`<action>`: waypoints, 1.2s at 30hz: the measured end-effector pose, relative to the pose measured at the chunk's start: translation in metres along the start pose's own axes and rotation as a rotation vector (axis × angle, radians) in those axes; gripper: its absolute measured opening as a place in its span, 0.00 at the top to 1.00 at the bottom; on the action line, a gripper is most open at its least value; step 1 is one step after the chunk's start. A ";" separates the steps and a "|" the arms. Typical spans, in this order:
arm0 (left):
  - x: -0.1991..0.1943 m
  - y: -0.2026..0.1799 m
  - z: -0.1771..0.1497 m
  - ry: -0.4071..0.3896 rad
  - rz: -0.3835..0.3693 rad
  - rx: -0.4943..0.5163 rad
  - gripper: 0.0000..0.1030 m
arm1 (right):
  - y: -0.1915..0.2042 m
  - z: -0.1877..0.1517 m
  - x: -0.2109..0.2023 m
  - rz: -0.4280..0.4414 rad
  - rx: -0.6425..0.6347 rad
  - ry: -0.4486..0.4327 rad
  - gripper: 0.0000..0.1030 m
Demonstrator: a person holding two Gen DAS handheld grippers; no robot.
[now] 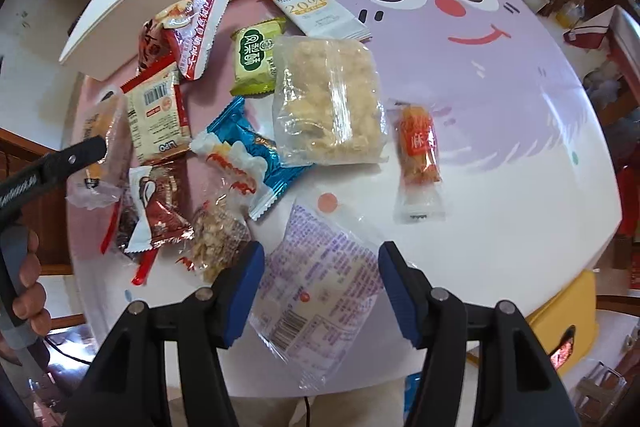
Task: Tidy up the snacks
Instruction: 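Grasp the square pastry bag with the left tool while the right tool grasps the purple-printed bag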
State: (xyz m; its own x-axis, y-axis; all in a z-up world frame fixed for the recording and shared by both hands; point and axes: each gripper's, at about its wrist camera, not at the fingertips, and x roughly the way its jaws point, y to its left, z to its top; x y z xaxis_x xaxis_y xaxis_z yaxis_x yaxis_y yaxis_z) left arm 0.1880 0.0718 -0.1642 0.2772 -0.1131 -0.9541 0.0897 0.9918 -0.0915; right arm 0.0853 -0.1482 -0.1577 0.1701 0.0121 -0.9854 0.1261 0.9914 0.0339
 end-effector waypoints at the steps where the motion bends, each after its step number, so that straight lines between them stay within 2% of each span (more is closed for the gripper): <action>1: 0.003 -0.001 0.002 0.002 0.009 0.004 0.04 | 0.003 0.000 0.001 -0.019 -0.007 0.000 0.40; 5: 0.014 -0.001 0.008 0.016 0.018 0.004 0.04 | 0.017 -0.001 0.009 -0.105 -0.051 0.011 0.38; 15: 0.030 0.003 0.027 0.016 0.037 0.014 0.08 | 0.032 -0.006 0.018 -0.198 -0.084 0.036 0.38; 18: 0.032 0.004 0.024 0.023 0.031 0.019 0.21 | 0.032 -0.012 0.021 -0.217 -0.093 0.060 0.37; 19: 0.033 0.003 0.024 0.028 0.024 0.020 0.22 | 0.032 -0.012 0.020 -0.220 -0.095 0.056 0.39; 20: 0.034 0.004 0.025 0.026 0.028 0.021 0.24 | 0.030 -0.012 0.020 -0.226 -0.094 0.054 0.46; 21: 0.034 0.004 0.026 0.022 0.033 0.026 0.25 | 0.029 -0.012 0.020 -0.230 -0.093 0.054 0.48; 23: 0.032 0.002 0.024 0.010 0.040 0.033 0.34 | 0.026 -0.010 0.018 -0.225 -0.086 0.050 0.58; 26: 0.028 -0.003 0.024 -0.003 0.041 0.028 0.40 | 0.018 -0.005 0.013 -0.201 -0.080 0.045 0.64; 31: 0.020 0.002 0.016 0.014 0.010 -0.013 0.41 | 0.010 0.000 -0.006 -0.122 -0.054 0.022 0.71; 36: -0.008 0.013 0.009 -0.007 0.003 -0.028 0.41 | 0.020 0.012 -0.037 -0.116 -0.087 -0.047 0.72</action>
State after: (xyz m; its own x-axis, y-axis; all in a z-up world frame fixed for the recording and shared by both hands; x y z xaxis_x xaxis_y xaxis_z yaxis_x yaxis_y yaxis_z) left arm 0.1960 0.0850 -0.1556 0.2843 -0.1105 -0.9523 0.0617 0.9934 -0.0968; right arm 0.0932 -0.1300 -0.1188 0.2052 -0.1077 -0.9728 0.0625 0.9933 -0.0968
